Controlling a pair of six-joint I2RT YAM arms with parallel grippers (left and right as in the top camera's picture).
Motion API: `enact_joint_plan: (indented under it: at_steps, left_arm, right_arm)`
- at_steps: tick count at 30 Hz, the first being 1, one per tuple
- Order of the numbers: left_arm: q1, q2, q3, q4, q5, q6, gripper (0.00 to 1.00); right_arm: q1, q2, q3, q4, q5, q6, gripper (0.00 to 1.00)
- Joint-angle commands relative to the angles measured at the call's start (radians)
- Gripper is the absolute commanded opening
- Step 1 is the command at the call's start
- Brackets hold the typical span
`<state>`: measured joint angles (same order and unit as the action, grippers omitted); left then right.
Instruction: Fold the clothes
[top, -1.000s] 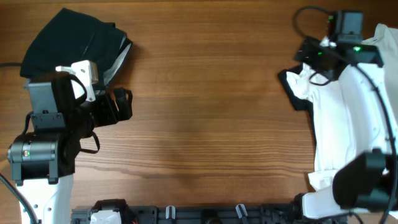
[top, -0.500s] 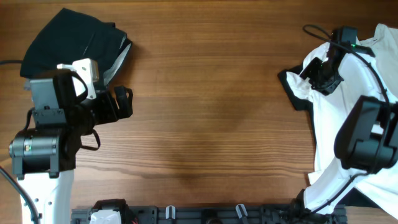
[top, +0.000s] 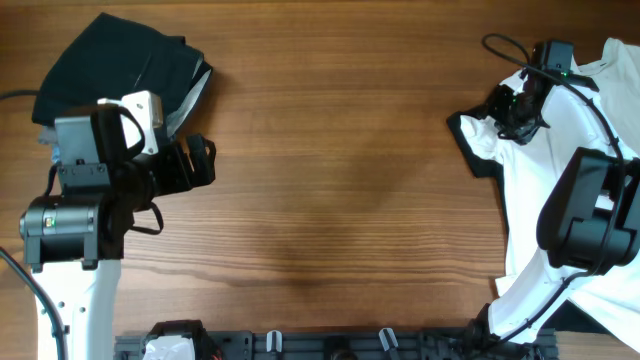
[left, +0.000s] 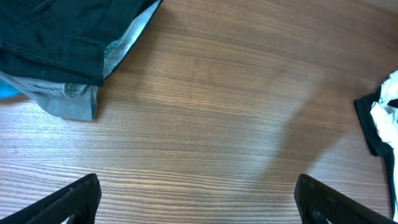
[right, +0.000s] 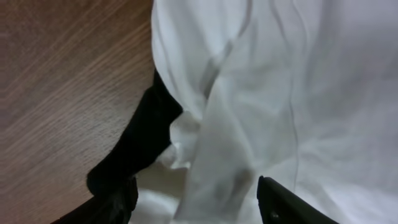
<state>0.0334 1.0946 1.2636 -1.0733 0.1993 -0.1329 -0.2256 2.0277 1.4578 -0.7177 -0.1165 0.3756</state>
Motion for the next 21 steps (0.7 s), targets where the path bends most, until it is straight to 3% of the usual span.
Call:
enact_joint_plan:
  at_steps: [1, 3, 6, 8, 10, 21]
  left_arm:
    - [-0.005, 0.009, 0.023, 0.003, 0.018, 0.016, 0.98]
    - [-0.005, 0.011, 0.023, 0.003, 0.020, 0.016, 0.97]
    - [-0.005, 0.013, 0.023, 0.004, 0.020, 0.016, 0.97]
    - [-0.005, 0.013, 0.023, 0.004, 0.020, 0.016, 0.97]
    - [-0.005, 0.013, 0.023, 0.004, 0.020, 0.016, 0.97]
    - [-0.005, 0.013, 0.023, 0.003, 0.020, 0.016, 0.97]
  right_arm:
    - [0.004, 0.011, 0.006, 0.001, -0.015, -0.030, 0.68]
    - [0.004, 0.011, -0.009, 0.008, -0.015, -0.033, 0.68]
    - [0.004, 0.011, -0.037, 0.022, -0.015, -0.031, 0.60]
    - [0.004, 0.011, -0.048, 0.034, -0.014, -0.031, 0.39]
    - [0.000, 0.010, -0.048, 0.050, -0.014, -0.032, 0.07]
    - [-0.134, -0.101, 0.059, 0.021, -0.012, 0.004, 0.04]
